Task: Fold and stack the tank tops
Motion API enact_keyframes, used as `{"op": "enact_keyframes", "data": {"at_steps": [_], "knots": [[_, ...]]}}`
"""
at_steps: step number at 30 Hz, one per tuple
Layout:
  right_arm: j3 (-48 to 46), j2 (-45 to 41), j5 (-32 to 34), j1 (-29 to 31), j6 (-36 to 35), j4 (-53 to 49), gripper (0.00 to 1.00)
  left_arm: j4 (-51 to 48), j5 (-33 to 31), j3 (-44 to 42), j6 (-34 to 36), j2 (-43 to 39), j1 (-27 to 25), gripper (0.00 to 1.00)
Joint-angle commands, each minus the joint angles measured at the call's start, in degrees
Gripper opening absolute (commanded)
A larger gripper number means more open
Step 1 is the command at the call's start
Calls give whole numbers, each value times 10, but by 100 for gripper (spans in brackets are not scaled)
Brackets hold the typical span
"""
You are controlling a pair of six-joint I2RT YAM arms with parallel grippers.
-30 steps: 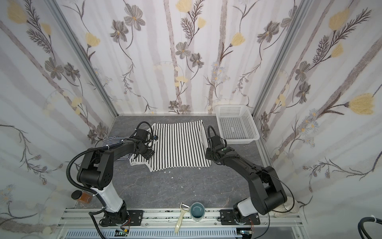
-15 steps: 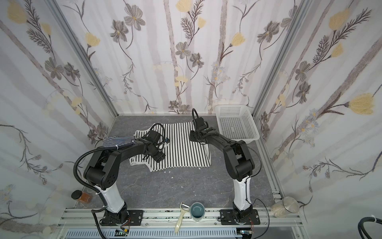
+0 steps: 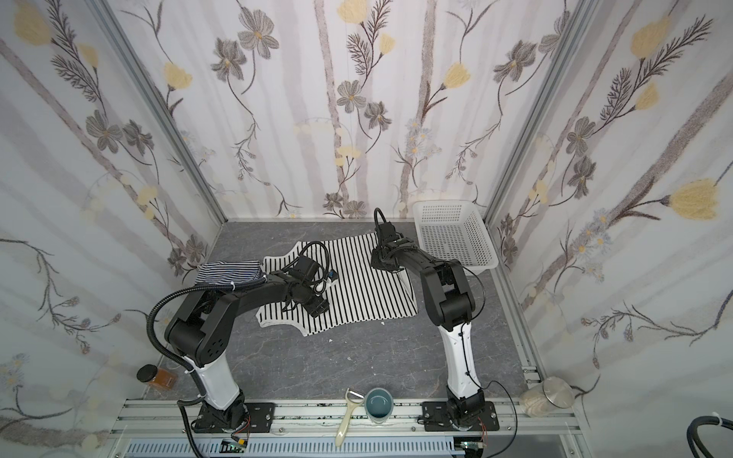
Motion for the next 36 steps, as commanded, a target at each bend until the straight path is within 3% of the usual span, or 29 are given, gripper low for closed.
{"op": "enact_keyframes", "data": {"at_steps": [1, 9, 12, 19, 32, 36], "knots": [[3, 4, 49, -13, -9, -26, 35, -50, -17, -18, 23, -6, -1, 76], [-48, -48, 149, -44, -7, -35, 35, -52, -34, -56, 47, -43, -2, 76], [-71, -73, 158, -48, -9, -33, 35, -52, -42, -68, 60, -51, -1, 76], [-166, -156, 62, -35, -2, 40, 35, -51, -43, -50, 72, -46, 3, 76], [-164, -146, 61, -111, 8, 47, 35, -51, -29, 33, 58, 6, -25, 77], [-167, -155, 18, -105, 3, 51, 35, -51, -36, 45, 60, 22, -40, 77]]}}
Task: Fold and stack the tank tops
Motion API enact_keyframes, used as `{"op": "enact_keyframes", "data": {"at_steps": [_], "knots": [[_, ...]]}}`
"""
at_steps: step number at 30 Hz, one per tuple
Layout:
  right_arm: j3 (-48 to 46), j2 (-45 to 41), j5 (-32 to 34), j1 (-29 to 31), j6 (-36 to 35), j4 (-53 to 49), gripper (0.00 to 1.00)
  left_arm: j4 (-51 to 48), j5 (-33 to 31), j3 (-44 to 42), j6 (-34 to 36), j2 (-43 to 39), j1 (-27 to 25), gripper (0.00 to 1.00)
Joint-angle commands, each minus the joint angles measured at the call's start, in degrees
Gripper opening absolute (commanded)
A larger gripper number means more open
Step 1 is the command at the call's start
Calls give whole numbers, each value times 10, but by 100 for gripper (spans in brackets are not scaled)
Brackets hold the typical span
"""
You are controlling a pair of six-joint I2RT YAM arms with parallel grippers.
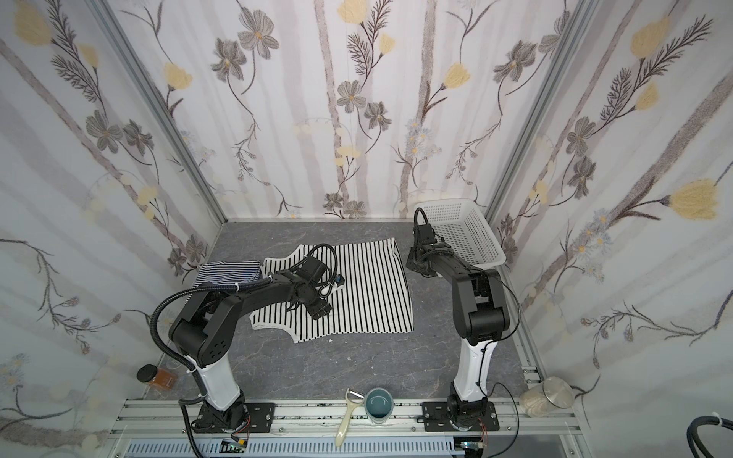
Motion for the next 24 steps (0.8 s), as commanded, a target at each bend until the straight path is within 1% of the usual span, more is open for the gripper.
{"op": "enact_keyframes", "data": {"at_steps": [1, 5, 8, 11, 15, 17, 20, 24], "knots": [[-8, -15, -52, 15, -2, 26, 35, -8, -6, 12, 7, 13, -6, 77], [-38, -28, -82, 59, 2, 53, 35, -8, -21, 32, -1, 16, -7, 77], [-36, -8, -94, 83, 9, 67, 35, -7, -30, 36, -6, 0, -3, 77], [-17, 26, -96, 88, 14, 64, 35, -5, -37, 38, -15, -13, 11, 78], [3, 54, -86, 85, 20, 57, 35, 2, -58, 33, -23, -12, 50, 78], [2, 56, -71, 86, 23, 47, 35, 5, -63, 28, -25, -11, 73, 78], [-26, 35, -46, 85, 24, 43, 35, 10, -64, 16, -22, -18, 101, 78], [-80, -6, -38, 85, 25, 47, 35, 17, -55, -13, -16, -42, 129, 78]]}}
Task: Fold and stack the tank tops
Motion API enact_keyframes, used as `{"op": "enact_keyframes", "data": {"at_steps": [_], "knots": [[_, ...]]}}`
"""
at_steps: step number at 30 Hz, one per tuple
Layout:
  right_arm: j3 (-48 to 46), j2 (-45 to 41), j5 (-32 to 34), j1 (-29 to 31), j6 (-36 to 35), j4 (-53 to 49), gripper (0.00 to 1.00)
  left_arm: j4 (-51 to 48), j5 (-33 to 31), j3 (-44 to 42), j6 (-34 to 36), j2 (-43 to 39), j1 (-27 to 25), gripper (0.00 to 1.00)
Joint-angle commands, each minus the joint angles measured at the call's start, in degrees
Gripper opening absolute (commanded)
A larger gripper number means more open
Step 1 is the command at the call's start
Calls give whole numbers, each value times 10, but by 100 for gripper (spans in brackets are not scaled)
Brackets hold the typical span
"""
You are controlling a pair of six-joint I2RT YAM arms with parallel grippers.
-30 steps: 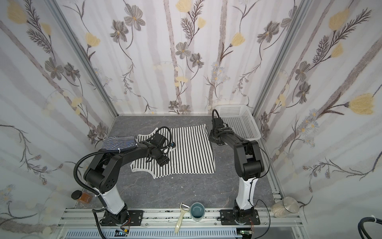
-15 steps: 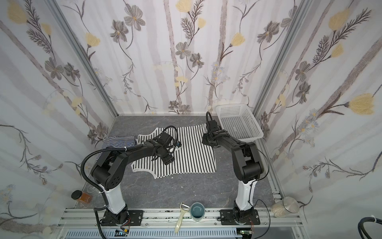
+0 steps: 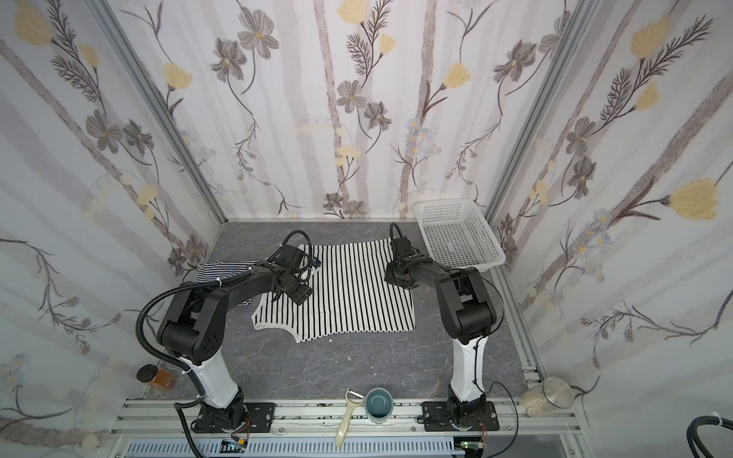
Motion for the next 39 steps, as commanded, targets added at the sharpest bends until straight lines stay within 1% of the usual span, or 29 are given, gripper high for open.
{"op": "enact_keyframes", "data": {"at_steps": [1, 6, 13, 15, 19, 23, 26, 29, 32, 35, 39], "knots": [[-37, -31, 24, 0, 4, 10, 35, 11, 9, -19, 5, -20, 18, 77], [-113, -68, 24, 0, 10, 23, 35, 15, 14, -48, 10, -42, 34, 78], [-231, -136, 9, 3, 32, 48, 35, 19, 24, -85, 16, -56, 37, 78], [-253, -153, -1, 5, 39, 52, 35, 19, 25, -94, 18, -54, 37, 78], [-296, -196, -14, 17, 54, 51, 35, 18, 4, -115, 30, -51, 37, 77], [-336, -242, -32, 24, 66, 51, 35, 10, 4, -135, 46, -71, 38, 78], [-334, -278, -29, 25, 65, 35, 36, -3, 16, -140, 52, -93, 39, 78], [-335, -340, -21, 26, 65, 22, 37, -7, 26, -134, 36, -126, 39, 78], [-345, -398, -15, 26, 74, -12, 41, -5, 52, -135, 22, -186, 41, 79], [-378, -455, -20, 29, 90, -41, 44, -7, 80, -149, 21, -246, 37, 81], [-435, -534, -47, 41, 127, -69, 45, -15, 90, -188, 27, -292, 16, 81]]}}
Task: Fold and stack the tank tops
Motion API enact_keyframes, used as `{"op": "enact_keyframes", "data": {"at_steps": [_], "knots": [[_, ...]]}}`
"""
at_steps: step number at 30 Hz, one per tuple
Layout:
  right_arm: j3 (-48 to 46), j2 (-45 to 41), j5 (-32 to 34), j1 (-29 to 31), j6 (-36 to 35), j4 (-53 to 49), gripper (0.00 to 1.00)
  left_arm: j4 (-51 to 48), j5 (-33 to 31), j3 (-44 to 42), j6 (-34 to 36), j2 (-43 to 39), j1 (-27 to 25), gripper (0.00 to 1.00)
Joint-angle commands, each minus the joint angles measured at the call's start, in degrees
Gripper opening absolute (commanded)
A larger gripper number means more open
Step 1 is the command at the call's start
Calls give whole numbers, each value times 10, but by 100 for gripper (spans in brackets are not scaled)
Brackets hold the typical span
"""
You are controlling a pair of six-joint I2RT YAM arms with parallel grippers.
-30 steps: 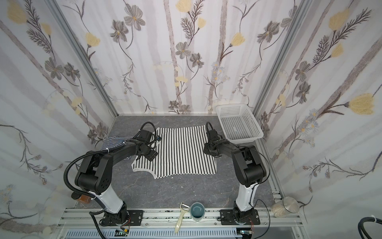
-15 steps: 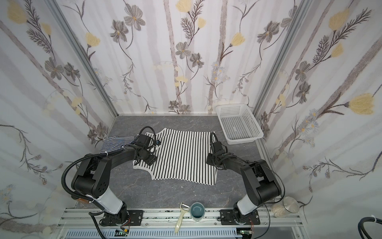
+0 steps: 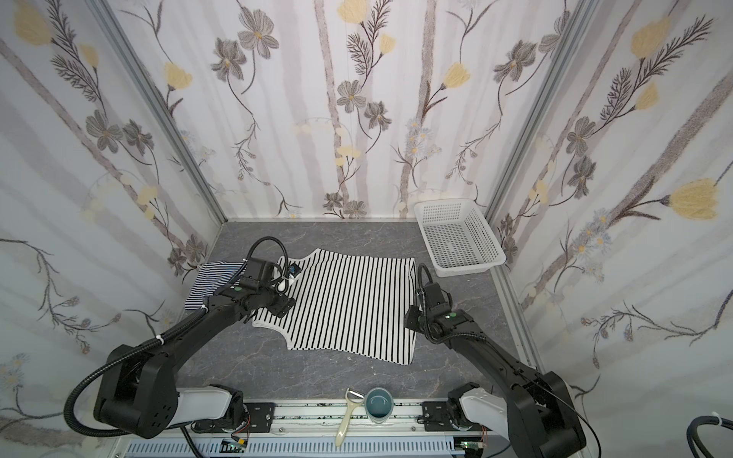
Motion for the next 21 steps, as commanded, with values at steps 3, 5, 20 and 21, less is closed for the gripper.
{"op": "enact_keyframes", "data": {"at_steps": [3, 5, 20, 21], "knots": [[-63, -92, -43, 37, 81, -40, 45, -20, 28, -43, -10, -21, -14, 80], [-80, -125, -45, 64, 114, -50, 44, -23, 35, -61, -13, -27, -24, 80], [-119, -189, 10, 192, 243, -116, 36, -29, 57, -76, -21, -34, -56, 71], [-122, -187, 11, 192, 244, -114, 37, -29, 58, -74, -21, -32, -57, 71]]}}
